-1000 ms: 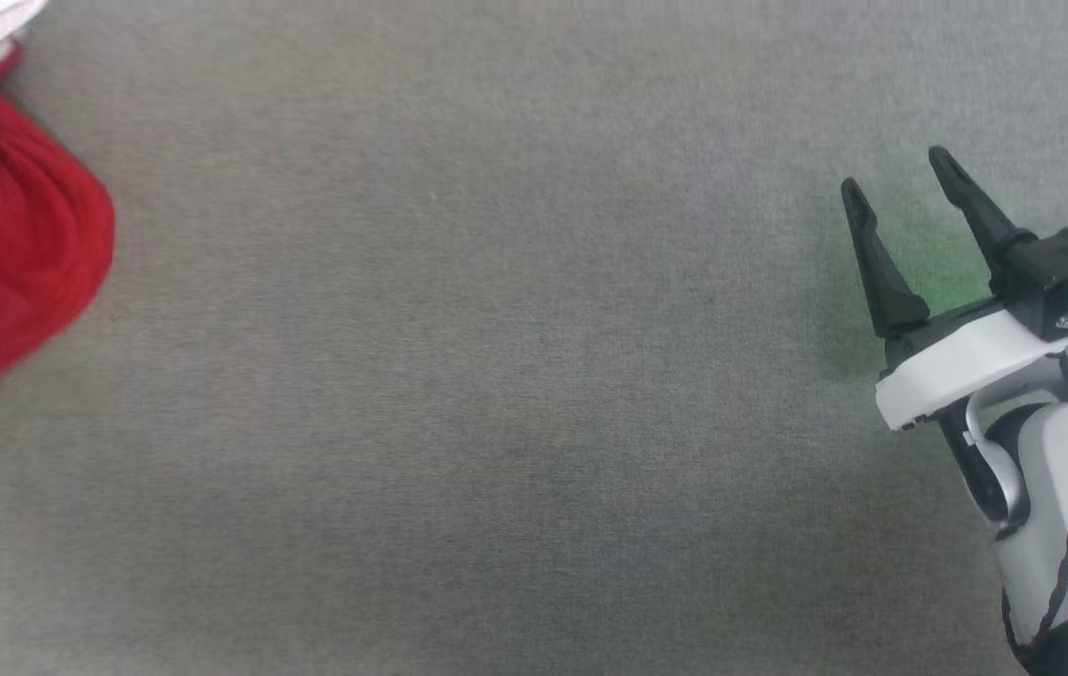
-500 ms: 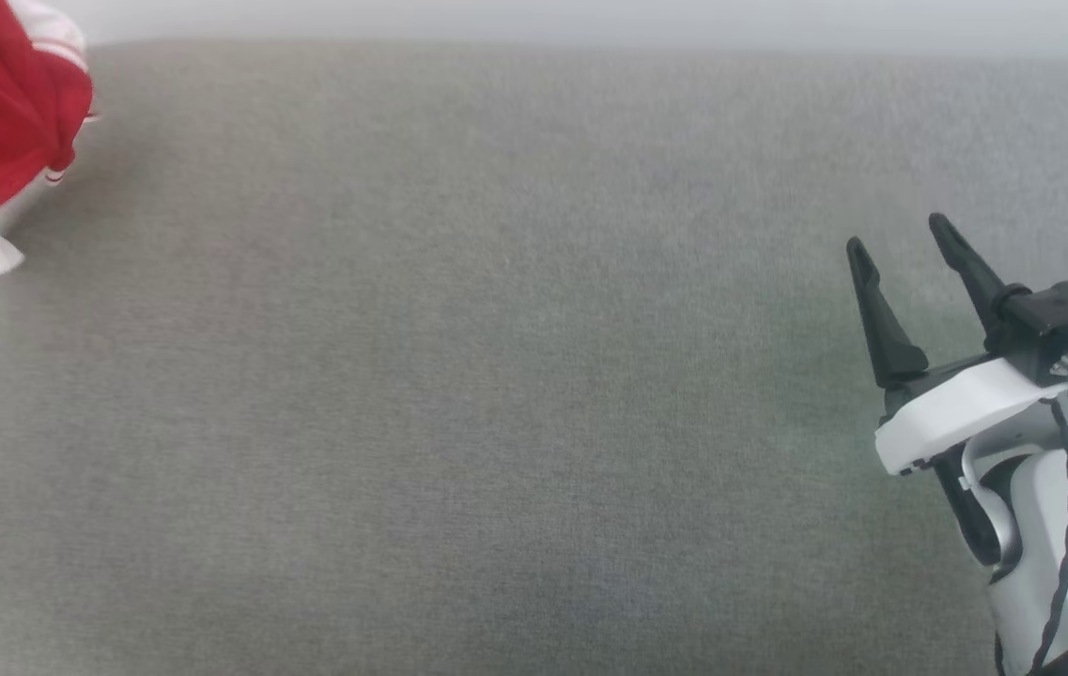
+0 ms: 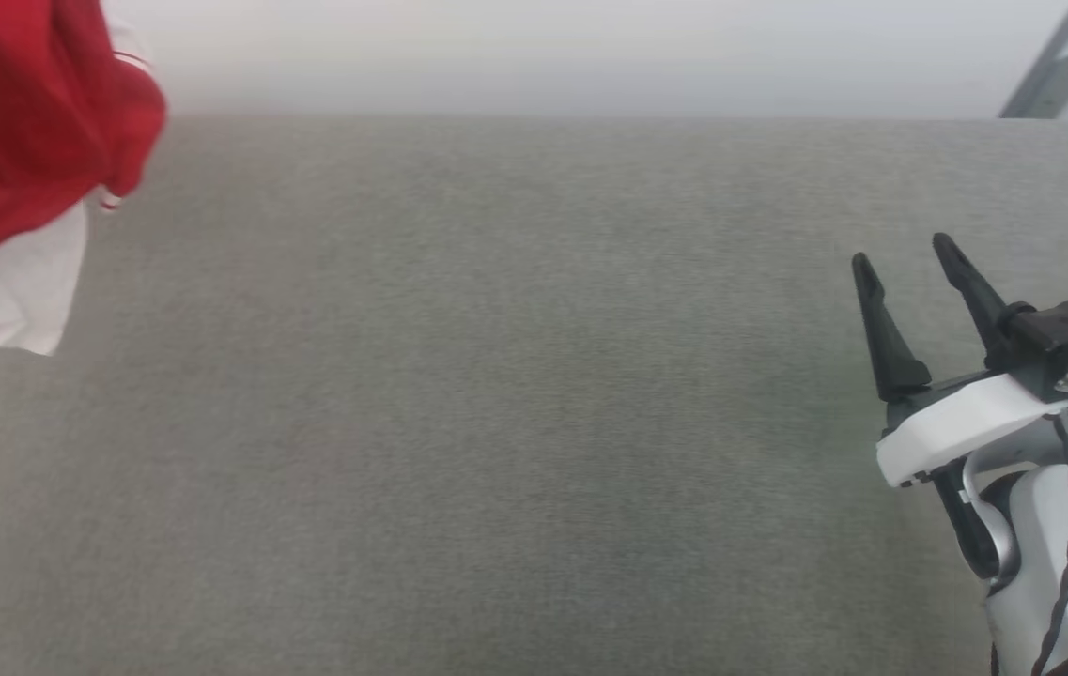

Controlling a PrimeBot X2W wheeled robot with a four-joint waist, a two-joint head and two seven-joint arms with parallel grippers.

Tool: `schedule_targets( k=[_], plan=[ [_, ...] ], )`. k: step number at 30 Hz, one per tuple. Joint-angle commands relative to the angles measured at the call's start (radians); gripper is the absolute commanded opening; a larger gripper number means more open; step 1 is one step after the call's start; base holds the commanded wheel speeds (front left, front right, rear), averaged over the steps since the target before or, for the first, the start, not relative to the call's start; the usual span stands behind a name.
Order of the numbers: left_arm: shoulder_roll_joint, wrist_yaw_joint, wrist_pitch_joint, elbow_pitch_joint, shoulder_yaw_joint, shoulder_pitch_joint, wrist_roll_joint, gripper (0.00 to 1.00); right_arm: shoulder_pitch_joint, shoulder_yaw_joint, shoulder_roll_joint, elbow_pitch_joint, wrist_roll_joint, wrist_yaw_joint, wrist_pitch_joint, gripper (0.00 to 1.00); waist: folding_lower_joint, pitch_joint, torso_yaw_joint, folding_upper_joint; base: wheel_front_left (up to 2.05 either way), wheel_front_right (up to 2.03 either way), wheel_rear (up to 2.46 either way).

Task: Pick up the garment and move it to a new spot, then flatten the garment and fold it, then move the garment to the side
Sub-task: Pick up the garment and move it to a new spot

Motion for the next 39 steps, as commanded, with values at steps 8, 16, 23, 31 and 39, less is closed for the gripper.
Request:
schedule_targets(
  k=[8,16,23,31,39],
  plan=[
    [0.014,0.093,0.156,-0.298,-0.015,0.085,-0.009,0.0,0.008,-0.034,0.009,0.008,0.005,0.0,-0.025,1.0,0.0,0.002,-0.124,0.0,0.0,0.0,0.0],
    [-0.013,0.148,0.256,-0.439,-0.073,0.131,0.006,0.0,0.015,-0.069,0.03,0.025,-0.001,0.0,-0.048,1.0,0.0,0.038,-0.24,0.0,0.0,0.0,0.0],
    [-0.088,0.182,0.293,-0.433,-0.162,0.24,-0.018,0.0,0.015,-0.063,0.071,0.058,-0.002,0.0,-0.073,1.0,0.0,0.076,-0.327,0.0,0.0,0.0,0.0],
    [-0.181,0.171,0.286,-0.287,-0.271,0.358,-0.048,0.0,-0.002,-0.032,0.098,0.109,0.006,0.0,-0.097,1.0,0.0,0.098,-0.382,0.0,0.0,0.0,0.0],
    [-0.243,0.132,0.253,-0.064,-0.32,0.424,-0.096,0.0,-0.022,0.003,0.11,0.149,0.014,0.0,-0.112,1.0,0.0,0.11,-0.41,0.0,0.0,0.0,0.0]
  ],
)
